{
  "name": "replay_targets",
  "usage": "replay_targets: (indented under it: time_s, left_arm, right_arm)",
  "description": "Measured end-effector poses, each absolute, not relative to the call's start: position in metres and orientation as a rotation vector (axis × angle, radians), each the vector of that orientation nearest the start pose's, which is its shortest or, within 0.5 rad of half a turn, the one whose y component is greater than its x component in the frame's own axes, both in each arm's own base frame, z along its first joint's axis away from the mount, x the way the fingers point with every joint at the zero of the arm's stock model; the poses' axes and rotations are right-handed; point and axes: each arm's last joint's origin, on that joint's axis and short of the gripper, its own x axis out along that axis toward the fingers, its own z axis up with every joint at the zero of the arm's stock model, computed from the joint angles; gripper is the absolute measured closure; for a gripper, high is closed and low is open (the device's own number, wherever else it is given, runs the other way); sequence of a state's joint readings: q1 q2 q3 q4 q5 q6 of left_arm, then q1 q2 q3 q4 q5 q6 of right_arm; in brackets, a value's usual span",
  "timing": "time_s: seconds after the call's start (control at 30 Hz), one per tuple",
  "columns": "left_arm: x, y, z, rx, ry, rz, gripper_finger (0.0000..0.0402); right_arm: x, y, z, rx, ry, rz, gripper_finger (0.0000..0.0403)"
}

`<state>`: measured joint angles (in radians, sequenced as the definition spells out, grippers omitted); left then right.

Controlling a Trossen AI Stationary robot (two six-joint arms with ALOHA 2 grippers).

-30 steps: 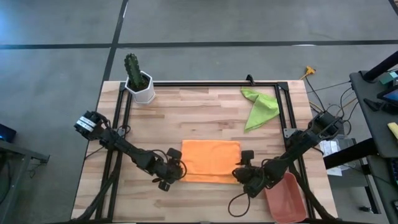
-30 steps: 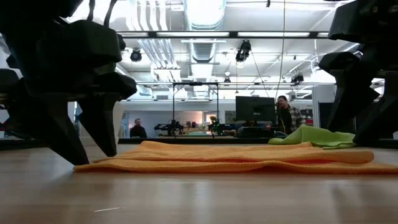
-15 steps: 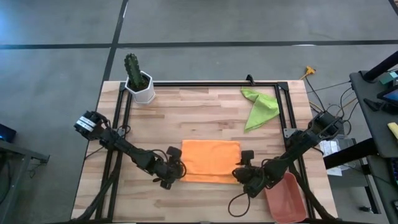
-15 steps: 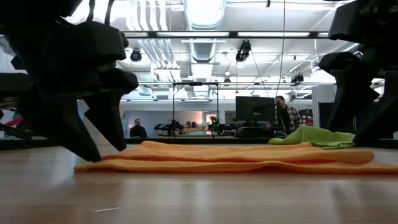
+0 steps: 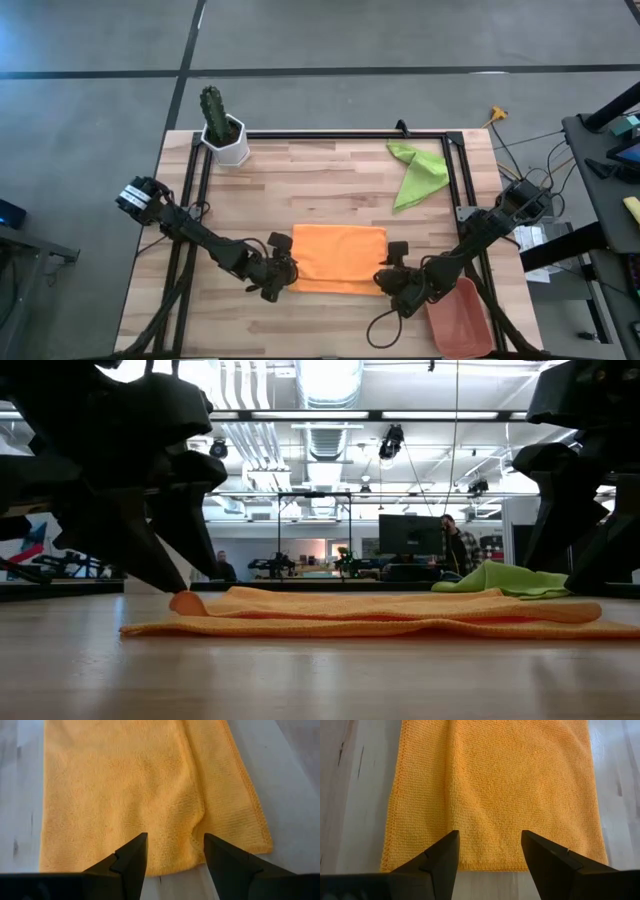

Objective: Roll microfiber towels into tight, uniform cylinder then place into a basket
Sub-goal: Fold the orange microfiber cloth

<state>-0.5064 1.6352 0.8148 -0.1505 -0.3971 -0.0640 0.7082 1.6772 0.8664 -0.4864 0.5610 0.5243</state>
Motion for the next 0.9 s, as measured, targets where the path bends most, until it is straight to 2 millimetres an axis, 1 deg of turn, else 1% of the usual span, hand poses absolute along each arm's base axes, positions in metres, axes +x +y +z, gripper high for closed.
replay_targets:
  time_s: [0.23, 0.5, 0.6, 0.73, 0.9]
  left_arm:
    - [0.266, -0.142, 0.149, 0.319, 0.900, -0.171, 0.0224]
    - [0.262, -0.152, 0.151, 0.325, 0.882, -0.206, 0.0224]
    - [0.263, -0.151, 0.148, 0.322, 0.882, -0.163, 0.0224]
    - [0.265, -0.149, 0.135, 0.370, 0.911, -0.099, 0.0224]
    - [0.268, -0.151, 0.133, 0.376, 0.909, -0.089, 0.0224]
  right_arm:
    - [0.227, 0.174, 0.141, -0.291, 1.015, -0.145, 0.0194]
    - [0.227, 0.174, 0.141, -0.290, 1.014, -0.144, 0.0194]
    - [0.227, 0.174, 0.141, -0.290, 1.014, -0.144, 0.0194]
    - [0.227, 0.174, 0.141, -0.288, 1.012, -0.143, 0.0194]
    - [0.227, 0.175, 0.141, -0.285, 1.008, -0.142, 0.0194]
